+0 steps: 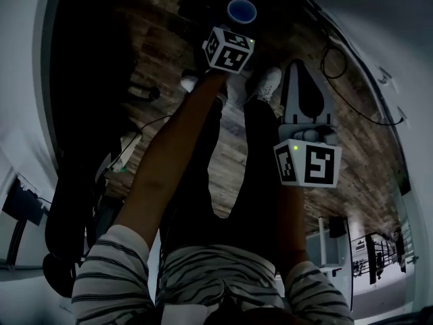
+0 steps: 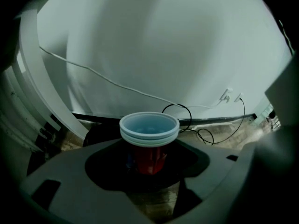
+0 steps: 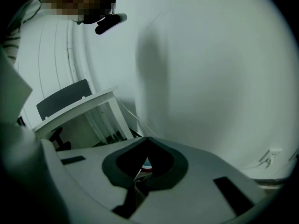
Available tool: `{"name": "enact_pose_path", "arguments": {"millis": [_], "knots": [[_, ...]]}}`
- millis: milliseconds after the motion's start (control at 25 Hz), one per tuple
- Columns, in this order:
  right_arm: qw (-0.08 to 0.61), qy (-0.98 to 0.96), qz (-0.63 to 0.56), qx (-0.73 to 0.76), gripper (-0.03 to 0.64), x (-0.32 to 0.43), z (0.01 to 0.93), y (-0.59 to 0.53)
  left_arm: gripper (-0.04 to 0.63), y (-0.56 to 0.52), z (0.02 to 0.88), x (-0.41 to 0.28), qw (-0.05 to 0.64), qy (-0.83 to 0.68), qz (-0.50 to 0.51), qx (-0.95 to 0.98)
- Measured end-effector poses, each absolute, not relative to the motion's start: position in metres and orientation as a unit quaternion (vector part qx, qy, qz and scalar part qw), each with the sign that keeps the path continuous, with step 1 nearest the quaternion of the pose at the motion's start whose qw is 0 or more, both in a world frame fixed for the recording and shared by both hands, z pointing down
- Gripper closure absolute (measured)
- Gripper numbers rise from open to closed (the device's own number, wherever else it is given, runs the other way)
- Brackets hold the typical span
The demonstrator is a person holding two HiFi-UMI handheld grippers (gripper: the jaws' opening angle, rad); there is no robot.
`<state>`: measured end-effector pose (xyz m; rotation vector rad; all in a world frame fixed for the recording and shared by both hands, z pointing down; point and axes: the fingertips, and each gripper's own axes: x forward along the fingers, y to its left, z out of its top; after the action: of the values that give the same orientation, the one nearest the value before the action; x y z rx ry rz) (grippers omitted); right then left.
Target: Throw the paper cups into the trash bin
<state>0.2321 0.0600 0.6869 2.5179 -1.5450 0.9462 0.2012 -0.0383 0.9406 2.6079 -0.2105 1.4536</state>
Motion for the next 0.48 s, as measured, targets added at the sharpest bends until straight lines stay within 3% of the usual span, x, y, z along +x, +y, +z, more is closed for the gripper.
{"name": "enact_pose_path", "arguments": {"millis": [480], "knots": [[0.021,-0.488,0.309,0.816,0.607,0.230,0.719,0.063,0.291,-0.049,1.015,0.195,0.099,-0.054,0.514,0.850]]}}
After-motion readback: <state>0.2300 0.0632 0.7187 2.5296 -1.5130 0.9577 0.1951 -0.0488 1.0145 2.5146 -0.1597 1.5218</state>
